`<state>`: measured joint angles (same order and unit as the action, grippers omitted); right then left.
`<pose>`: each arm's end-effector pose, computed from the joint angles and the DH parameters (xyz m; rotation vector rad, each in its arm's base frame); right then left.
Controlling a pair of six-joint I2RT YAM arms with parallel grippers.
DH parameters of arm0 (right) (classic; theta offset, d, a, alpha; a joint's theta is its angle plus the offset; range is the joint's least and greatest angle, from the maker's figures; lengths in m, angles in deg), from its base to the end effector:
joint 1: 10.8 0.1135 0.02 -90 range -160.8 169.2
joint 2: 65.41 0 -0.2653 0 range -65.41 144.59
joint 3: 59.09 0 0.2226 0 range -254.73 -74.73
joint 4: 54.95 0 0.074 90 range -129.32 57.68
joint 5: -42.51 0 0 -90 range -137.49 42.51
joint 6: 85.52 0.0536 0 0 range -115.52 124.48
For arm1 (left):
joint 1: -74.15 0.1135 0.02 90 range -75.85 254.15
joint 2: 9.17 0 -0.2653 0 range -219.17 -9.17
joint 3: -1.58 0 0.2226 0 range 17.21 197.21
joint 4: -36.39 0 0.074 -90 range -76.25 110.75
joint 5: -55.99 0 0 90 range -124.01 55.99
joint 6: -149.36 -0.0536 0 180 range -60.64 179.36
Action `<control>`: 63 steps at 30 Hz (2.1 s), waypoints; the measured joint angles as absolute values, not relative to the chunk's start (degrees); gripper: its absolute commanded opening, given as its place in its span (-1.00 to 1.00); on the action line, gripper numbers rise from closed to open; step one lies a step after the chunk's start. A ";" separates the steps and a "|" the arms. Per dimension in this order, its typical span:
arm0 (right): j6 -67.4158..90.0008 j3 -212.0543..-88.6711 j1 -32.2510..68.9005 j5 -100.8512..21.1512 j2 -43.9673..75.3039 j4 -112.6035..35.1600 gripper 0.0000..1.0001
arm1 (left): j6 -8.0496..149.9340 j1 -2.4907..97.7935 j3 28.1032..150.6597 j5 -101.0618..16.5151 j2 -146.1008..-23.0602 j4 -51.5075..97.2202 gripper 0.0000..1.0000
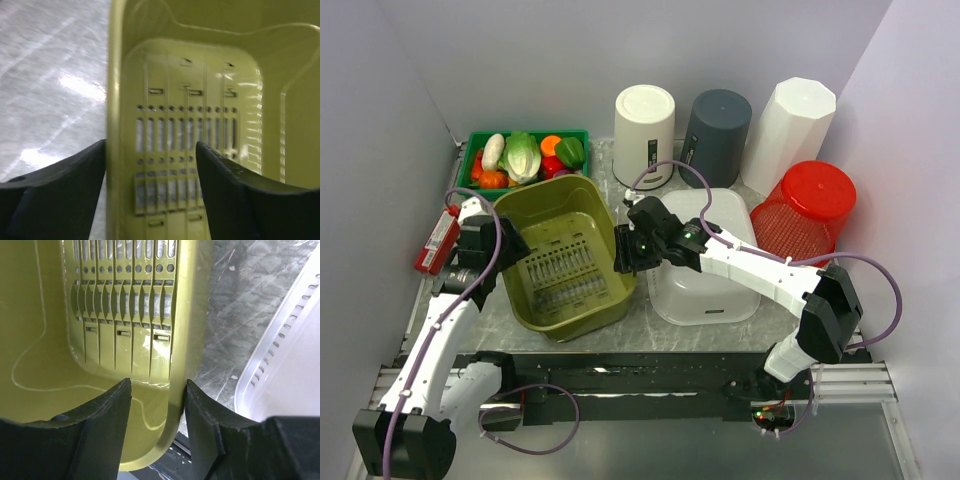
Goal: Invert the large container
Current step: Turn the container upside down at the center of the board.
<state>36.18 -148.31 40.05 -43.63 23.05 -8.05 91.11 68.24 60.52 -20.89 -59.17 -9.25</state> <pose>0.2016 0.2534 0.2897 -0.4513 2.4707 0.7306 0.1709 -0.0055 0.2759 -0.6131 2.1070 -0.1164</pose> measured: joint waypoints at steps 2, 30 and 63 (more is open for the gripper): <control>35.92 -148.31 40.05 -43.41 23.05 -7.99 0.08 | 92.29 68.24 60.76 -22.37 -58.34 -10.12 0.78; 34.87 -147.13 40.05 -42.26 22.66 -5.87 0.11 | 108.51 68.65 52.35 -26.68 -44.92 -11.34 0.21; 21.17 -167.30 40.62 -58.41 33.11 3.86 -0.03 | 111.22 69.05 49.59 -26.94 -41.62 -11.72 -0.38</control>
<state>21.17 -167.30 40.62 -58.41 33.11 3.86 111.22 69.05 49.59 -26.94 -41.62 -11.72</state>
